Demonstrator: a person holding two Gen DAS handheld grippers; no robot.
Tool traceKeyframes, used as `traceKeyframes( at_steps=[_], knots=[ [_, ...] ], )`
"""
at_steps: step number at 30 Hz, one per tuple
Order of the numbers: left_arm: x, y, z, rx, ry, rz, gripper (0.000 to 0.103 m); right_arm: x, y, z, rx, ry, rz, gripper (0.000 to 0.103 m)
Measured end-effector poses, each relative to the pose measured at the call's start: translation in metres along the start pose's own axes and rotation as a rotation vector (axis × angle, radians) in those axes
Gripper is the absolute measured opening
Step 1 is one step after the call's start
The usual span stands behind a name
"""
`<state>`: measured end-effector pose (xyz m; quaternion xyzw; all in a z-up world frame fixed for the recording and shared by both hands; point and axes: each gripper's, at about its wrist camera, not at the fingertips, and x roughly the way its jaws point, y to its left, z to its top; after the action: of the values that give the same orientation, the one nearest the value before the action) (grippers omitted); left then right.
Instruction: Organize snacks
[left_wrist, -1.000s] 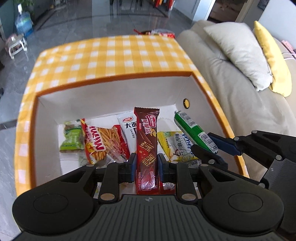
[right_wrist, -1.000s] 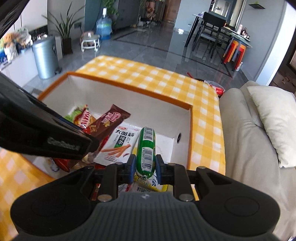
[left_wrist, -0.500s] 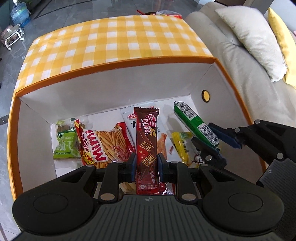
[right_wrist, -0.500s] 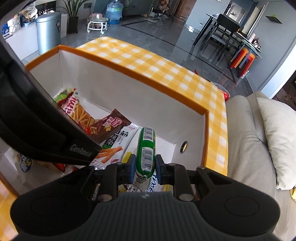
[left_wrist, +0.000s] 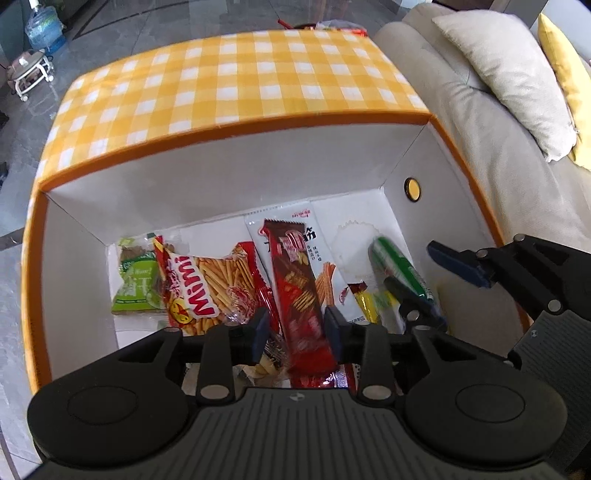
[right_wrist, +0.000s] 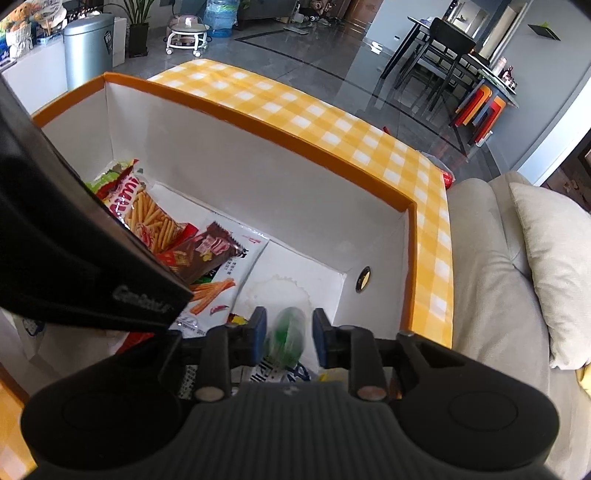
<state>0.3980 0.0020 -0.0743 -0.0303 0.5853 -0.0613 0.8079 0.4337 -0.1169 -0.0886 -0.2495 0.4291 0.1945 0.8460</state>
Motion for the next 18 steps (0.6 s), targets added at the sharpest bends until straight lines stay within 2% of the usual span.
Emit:
traceKeyframes(
  at_steps=[1, 3, 6, 7, 9, 14, 18],
  knots=[
    [-0.004, 0.0, 0.0, 0.002, -0.01, -0.003, 0.048, -0.002, -0.001, 0.0, 0.006, -0.005, 0.001, 0.036],
    [-0.014, 0.001, 0.0, 0.006, -0.037, -0.005, 0.059, -0.007, -0.004, 0.0, 0.013, -0.017, -0.004, 0.042],
    [-0.032, 0.003, 0.001, 0.008, -0.078, 0.007, 0.068, -0.019, -0.007, 0.001, 0.016, -0.044, -0.005, 0.053],
    [-0.04, 0.005, 0.001, 0.008, -0.096, 0.004, 0.069, -0.026, -0.007, 0.002, 0.02, -0.058, -0.004, 0.061],
    [-0.054, 0.006, -0.001, 0.008, -0.138, -0.003, 0.071, -0.038, -0.009, 0.004, 0.035, -0.088, -0.002, 0.068],
    [-0.096, 0.004, -0.016, 0.011, -0.293, 0.03, 0.071, -0.074, -0.015, 0.005, 0.095, -0.167, 0.002, 0.071],
    [-0.131, 0.006, -0.031, -0.003, -0.393, 0.046, 0.071, -0.112, -0.018, 0.003, 0.161, -0.253, 0.007, 0.079]
  ],
)
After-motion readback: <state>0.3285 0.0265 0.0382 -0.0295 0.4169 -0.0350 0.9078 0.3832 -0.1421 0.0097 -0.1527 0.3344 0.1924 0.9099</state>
